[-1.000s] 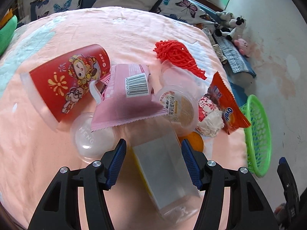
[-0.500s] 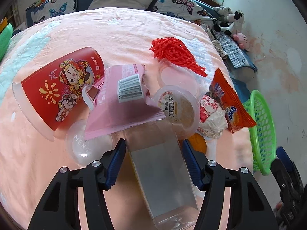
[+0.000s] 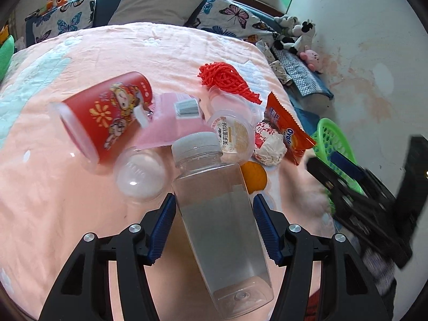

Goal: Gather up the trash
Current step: 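Grasp the clear plastic bottle with the left tool while the right tool grasps the red snack wrapper, then carry the red snack wrapper over the green basket and open the right tool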

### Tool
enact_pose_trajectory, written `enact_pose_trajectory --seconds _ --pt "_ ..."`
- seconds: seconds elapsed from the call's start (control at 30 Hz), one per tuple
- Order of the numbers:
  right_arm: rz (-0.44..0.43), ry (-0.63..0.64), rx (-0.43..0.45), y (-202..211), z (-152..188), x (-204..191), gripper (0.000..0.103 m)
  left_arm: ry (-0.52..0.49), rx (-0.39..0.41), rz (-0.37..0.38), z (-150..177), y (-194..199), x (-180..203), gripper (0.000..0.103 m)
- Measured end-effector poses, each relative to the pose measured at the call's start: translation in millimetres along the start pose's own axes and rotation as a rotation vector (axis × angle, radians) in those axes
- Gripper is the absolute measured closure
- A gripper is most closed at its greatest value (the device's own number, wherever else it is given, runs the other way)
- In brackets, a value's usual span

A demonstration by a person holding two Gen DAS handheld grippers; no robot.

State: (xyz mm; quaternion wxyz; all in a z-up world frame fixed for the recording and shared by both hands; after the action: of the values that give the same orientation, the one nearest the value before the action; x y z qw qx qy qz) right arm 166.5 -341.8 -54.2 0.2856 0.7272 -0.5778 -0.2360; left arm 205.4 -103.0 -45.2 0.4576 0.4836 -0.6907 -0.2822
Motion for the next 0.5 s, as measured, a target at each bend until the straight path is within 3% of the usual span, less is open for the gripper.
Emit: enact_pose_trajectory --seconds 0.2,0.5 --pt "0.02 0.017 -0.019 -26 -13 -7 0.036 -0.017 0.031 0.024 5 24 -7 0.046" --pt "0.027 -0.032 -0.031 -38 -17 -2 0.07 -0.04 0.064 0.032 2 42 -13 0.046"
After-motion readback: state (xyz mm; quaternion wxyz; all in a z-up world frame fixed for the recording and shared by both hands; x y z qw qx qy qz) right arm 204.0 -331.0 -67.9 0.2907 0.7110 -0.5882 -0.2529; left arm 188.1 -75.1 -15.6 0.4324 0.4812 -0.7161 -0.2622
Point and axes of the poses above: each gripper's, at about its wrist camera, not at the fingertips, and y roughly against the way its jaws point, x to its right, z to its underside, the point moved 1 cm from there along -y, roughly the way its jaws point, and after that the axes turned 6 degrees about y, right-handed, at the moved point
